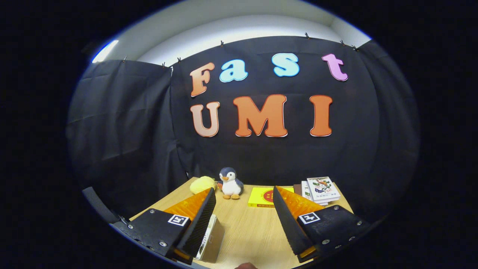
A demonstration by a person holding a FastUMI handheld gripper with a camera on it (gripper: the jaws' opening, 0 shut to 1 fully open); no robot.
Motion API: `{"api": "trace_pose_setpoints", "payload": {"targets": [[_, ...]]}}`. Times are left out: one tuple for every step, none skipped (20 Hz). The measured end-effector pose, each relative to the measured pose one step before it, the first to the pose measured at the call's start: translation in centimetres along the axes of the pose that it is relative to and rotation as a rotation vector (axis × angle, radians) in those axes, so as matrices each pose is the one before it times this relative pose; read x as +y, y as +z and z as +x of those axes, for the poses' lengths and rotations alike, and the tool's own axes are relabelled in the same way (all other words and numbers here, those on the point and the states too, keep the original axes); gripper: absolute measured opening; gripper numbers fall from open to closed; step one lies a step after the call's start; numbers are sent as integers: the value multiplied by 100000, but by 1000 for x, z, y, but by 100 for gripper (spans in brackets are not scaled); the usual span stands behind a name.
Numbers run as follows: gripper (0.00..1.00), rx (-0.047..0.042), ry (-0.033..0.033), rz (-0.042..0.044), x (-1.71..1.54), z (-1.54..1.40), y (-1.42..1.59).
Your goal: Open the storage box then place both shoes into the box .Put the left shoe in first, then the right shoe, with the right side of both shoes facing outward in a uniform manner.
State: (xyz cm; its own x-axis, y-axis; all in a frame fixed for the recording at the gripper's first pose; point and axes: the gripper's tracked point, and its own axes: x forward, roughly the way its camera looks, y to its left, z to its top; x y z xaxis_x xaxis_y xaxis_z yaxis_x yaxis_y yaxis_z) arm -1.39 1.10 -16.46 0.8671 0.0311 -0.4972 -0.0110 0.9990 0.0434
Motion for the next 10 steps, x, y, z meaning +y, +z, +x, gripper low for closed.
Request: {"api": "trace_pose_setpoints", "payload": {"targets": [[91, -3230, -1388, -1551, -922, -371, 939], [92, -3392, -1353, -1780, -741, -304, 908], [92, -3056, -840, -1384, -518, -380, 843], [92, -2903, 379, -867, -204, -252, 610], [92, -1778, -346, -316, -289, -346, 323], [92, -1309, -478, 128, -348, -244, 155], [92, -1322, -623, 296, -329, -93, 166], [92, -1377, -10, -159, -277, -184, 185], [92, -1921, -747, -667, -288, -137, 306], [92, -2132, -995, -1042, -413, -347, 515]]}}
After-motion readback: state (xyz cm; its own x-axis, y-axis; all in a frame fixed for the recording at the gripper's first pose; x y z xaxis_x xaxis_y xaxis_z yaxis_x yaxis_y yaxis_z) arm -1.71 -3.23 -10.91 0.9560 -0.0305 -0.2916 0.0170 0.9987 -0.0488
